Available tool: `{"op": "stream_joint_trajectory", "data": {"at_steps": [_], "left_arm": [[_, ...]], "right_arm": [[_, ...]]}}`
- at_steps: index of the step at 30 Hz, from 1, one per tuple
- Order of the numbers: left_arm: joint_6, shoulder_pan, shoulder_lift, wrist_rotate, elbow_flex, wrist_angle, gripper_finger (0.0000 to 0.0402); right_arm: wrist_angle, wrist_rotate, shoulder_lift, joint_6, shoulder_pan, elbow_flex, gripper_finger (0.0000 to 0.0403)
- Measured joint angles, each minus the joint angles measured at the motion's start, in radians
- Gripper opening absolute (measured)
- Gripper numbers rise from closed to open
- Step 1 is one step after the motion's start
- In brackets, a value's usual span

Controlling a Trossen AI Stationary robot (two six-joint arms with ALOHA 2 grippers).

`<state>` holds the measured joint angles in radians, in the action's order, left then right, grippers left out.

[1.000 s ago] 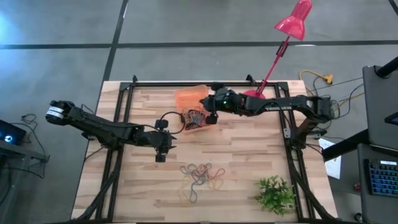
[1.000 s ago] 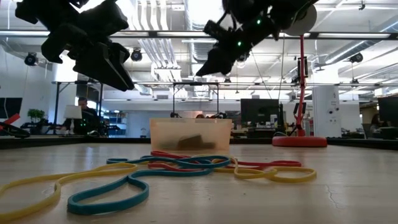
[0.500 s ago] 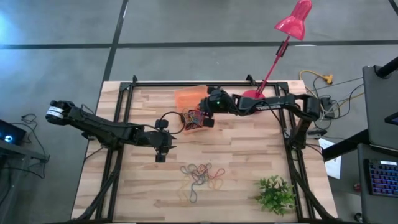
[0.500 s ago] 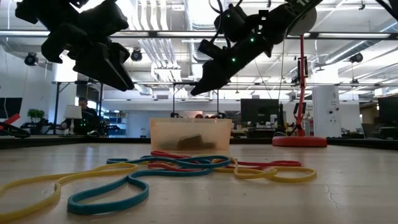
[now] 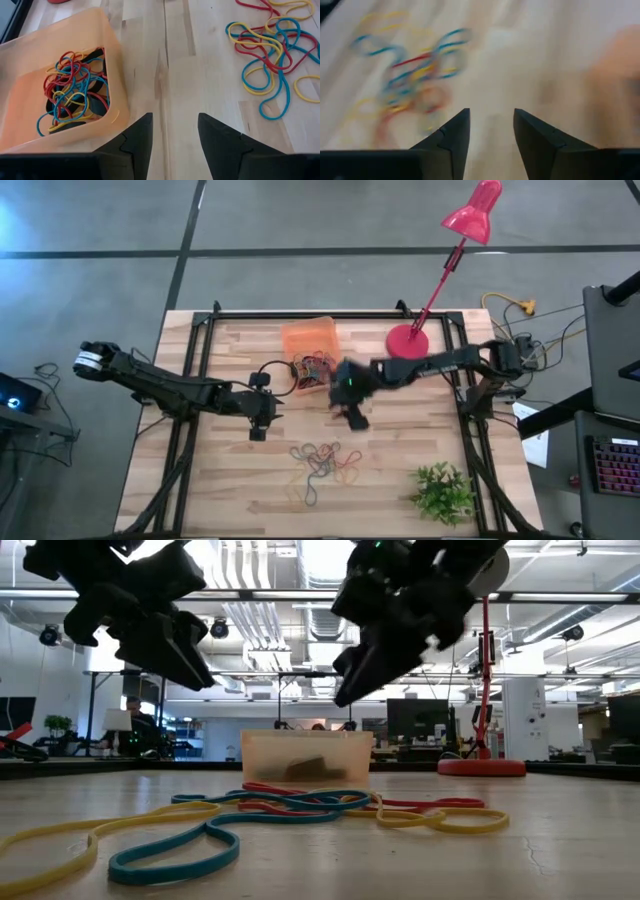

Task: Pick and place rubber bands into bin
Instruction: Put the red rubber band into the orange bin

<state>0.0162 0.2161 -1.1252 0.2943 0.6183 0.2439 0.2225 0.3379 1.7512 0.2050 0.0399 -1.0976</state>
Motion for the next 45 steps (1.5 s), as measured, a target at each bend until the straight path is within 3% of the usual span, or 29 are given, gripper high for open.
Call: {"op": "stream_joint_trajectory", "data": {"at_steps": [9,16,33,45], "left_arm": [[0.006,0.0,0.0,0.001,-0.003,-0.027,0.0142],[0.017,0.0,0.0,0.002,-0.003,-0.056,0.0142],[0.018,0.0,0.0,0.002,-0.015,-0.068,0.0142],[0.026,-0.001,0.0,0.002,-0.024,-0.08,0.0142]], "right_arm": [[-0.079,-0.033,0.008,-0.182,-0.206,0.072,0.0113],[-0.113,-0.157,0.049,-0.242,-0.297,0.097,0.0098],[-0.241,-0.155,0.191,-0.352,-0.326,0.096,0.0108],[-0.264,-0.16,0.211,-0.366,-0.349,0.094,0.012]]}}
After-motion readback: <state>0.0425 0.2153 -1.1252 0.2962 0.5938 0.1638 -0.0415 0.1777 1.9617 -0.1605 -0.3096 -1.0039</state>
